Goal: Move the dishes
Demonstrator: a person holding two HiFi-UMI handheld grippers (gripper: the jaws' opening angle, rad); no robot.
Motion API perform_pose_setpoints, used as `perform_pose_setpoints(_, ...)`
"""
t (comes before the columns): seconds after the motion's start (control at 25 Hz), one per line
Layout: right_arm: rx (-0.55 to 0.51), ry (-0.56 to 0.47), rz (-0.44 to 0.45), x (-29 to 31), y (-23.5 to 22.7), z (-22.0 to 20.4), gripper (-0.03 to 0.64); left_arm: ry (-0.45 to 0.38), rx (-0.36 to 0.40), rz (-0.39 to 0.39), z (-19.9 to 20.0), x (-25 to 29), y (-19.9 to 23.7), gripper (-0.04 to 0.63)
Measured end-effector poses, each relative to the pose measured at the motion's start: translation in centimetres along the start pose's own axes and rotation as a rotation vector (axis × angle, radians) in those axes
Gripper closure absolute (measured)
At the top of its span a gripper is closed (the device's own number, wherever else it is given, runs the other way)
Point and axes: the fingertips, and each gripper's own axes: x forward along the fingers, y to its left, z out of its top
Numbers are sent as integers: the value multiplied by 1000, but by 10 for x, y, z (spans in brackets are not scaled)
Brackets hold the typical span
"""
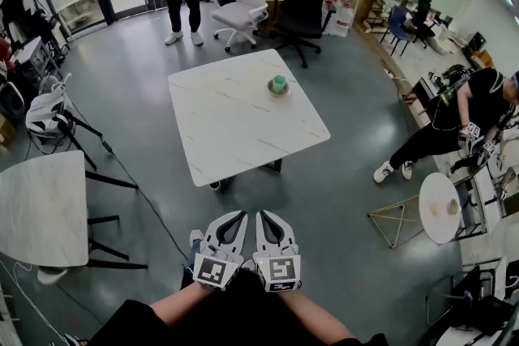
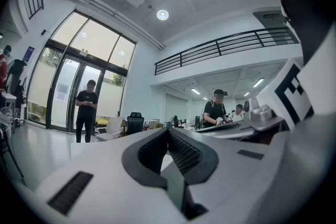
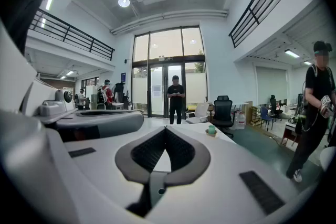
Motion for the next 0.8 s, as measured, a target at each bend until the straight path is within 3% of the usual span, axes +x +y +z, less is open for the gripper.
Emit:
perform_pose_setpoints(0.12,10,5,-1,-4,-10,-12,601,-36,-12,-38,-8,6,-15,578)
perform_pose_setpoints(0.28,109,23,8,-8,-24,-38,601,-39,-6,-40,-12,8,-24,578)
perform_pose_setpoints(0.4,142,26,-42,-11,-43,-45,600,-31,0,-59,-14,15,-30,578)
perform_pose_setpoints(0.6,179,43,-146,-10,-84,-57,600,76,-7,-91,-34,47,-31,578)
perform_pose_setpoints(0.8,182,38,-223,3,-131,-52,600,69,-37,-166,-39,98,-35,578)
